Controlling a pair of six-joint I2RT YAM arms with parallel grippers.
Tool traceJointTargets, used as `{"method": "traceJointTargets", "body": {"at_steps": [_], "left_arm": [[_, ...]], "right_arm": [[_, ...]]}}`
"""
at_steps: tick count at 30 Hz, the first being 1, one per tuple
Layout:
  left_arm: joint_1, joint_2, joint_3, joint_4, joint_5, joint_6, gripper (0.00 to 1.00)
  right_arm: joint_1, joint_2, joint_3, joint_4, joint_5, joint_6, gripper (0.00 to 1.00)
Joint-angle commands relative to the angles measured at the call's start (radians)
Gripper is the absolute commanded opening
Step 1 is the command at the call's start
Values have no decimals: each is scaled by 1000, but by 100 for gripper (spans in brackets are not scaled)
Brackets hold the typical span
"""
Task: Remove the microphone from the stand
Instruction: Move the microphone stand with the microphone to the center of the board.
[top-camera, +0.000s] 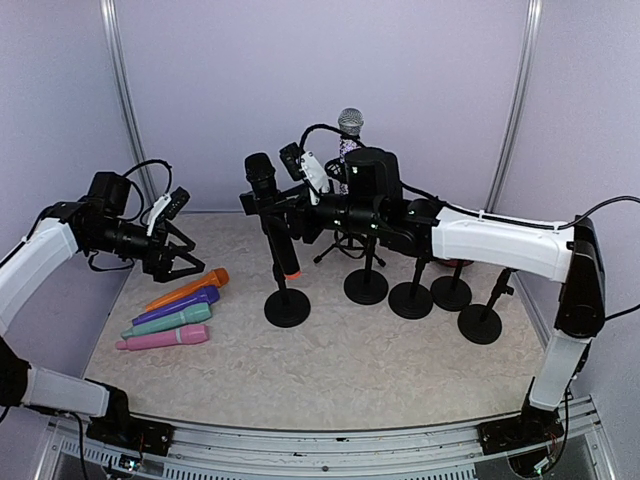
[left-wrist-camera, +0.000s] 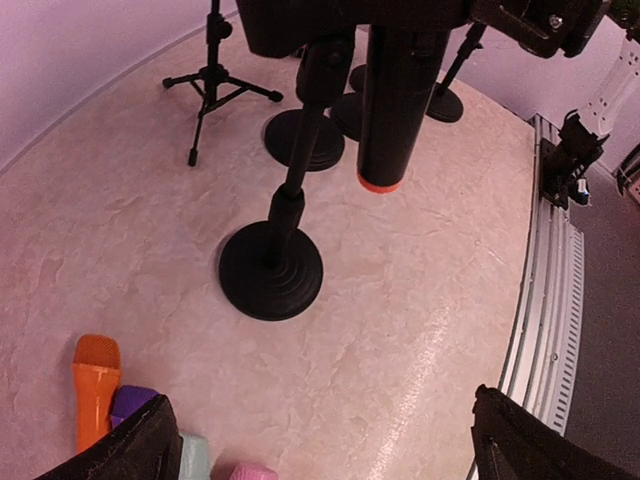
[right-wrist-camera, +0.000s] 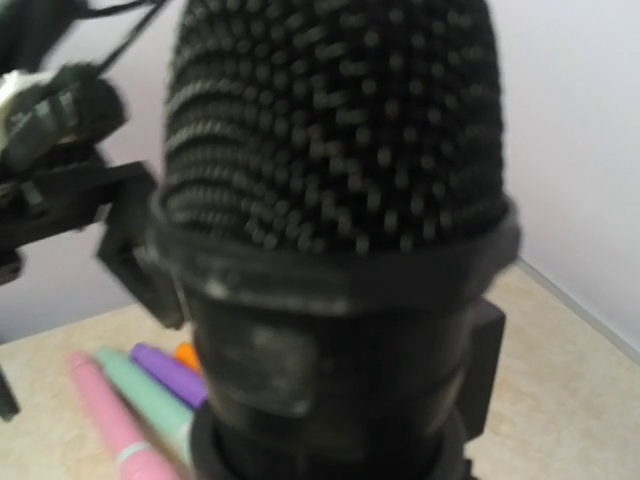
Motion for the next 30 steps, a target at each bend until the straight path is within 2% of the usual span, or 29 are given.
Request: {"method": "traceJointTargets", "body": {"at_steps": [1, 8, 14, 17, 20, 21, 22, 23, 24, 27, 30], "left_arm": [[-57, 0, 31, 52, 108, 46, 99], [-102, 21, 73, 150, 176, 93, 99], [-160, 132, 188, 151, 226, 127, 98], [-172, 183, 236, 118, 258, 158, 95], [-192, 221, 273, 43, 273, 237, 87], [-199, 230, 283, 14, 273, 267, 84], [-218, 242, 295, -19, 254, 309, 80], [-222, 244, 295, -19, 251, 310, 79], [-226, 246, 297, -20, 250, 311, 79], [-234, 247, 301, -15, 244, 313, 78], [-238, 248, 314, -15, 238, 317, 75]], "right_arm": [[21, -118, -131, 223, -119, 30, 1], [25, -143, -181, 195, -235, 33, 6], [24, -123, -144, 122, -301, 19, 12], [25, -105, -115, 72, -311, 11, 14], [26, -102, -103, 57, -306, 9, 17], [25, -103, -101, 53, -304, 8, 20], [25, -101, -87, 26, -296, -2, 36], [25, -97, -78, 14, -290, -4, 49], [25, -95, -68, 2, -287, -5, 57], [25, -86, -37, -25, -288, -2, 69], [26, -83, -6, -43, -286, -1, 71]]}}
